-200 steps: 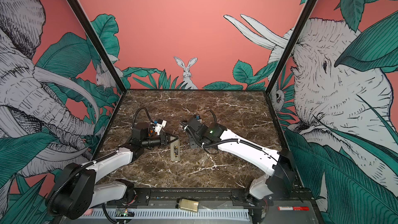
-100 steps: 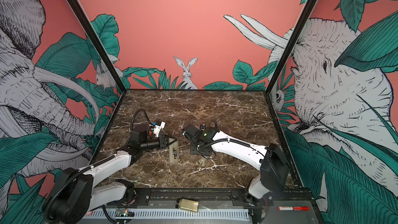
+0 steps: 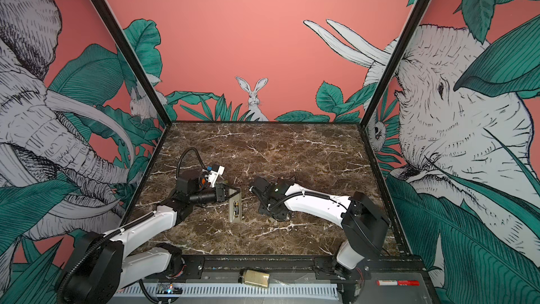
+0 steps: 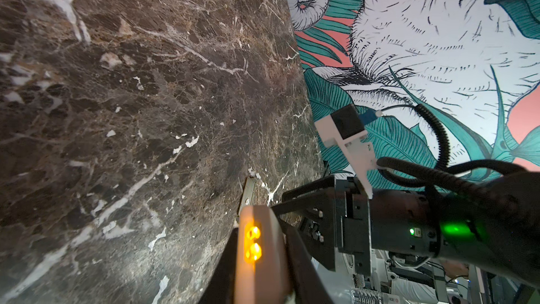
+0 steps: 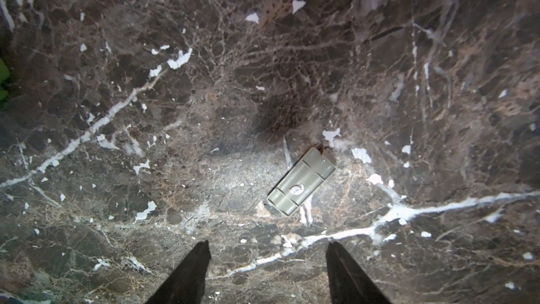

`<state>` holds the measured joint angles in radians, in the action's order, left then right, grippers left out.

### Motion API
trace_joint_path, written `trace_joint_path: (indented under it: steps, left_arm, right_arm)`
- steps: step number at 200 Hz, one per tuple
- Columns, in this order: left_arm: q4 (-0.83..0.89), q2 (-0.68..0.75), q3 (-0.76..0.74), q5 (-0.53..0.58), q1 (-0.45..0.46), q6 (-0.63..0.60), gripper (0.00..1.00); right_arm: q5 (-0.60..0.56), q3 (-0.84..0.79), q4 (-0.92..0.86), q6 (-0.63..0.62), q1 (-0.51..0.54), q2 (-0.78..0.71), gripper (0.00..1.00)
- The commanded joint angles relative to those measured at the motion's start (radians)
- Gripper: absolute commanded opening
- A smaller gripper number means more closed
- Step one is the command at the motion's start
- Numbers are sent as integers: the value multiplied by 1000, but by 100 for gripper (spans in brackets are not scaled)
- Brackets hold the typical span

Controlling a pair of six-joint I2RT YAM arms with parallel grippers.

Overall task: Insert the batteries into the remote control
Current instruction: 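Move the right gripper over the grey battery cover on the table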

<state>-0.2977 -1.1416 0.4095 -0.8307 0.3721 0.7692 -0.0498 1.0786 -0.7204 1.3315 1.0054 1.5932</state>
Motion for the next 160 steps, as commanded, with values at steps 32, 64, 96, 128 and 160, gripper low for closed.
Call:
trace_joint_path:
  steps: [32,64,96,128,160]
  left_arm:
    - [-49,12,-9,-24,-7,3,0]
    - [-54,11,-9,-21,-8,4,0]
    - [-52,13,-11,-20,-10,7,0]
    - [-49,18,-11,-21,-11,4,0]
    - [-51,15,-11,-21,-13,5,0]
  right_arm:
    - [-23,-46,55,206,-11,37,61]
    - [-17,-47,65,210,-18,59,60]
    - [-2,-43,87,206,-24,91,57]
    - [0,-39,92,204,-31,106,55]
    - [-1,-37,91,198,-37,120,54]
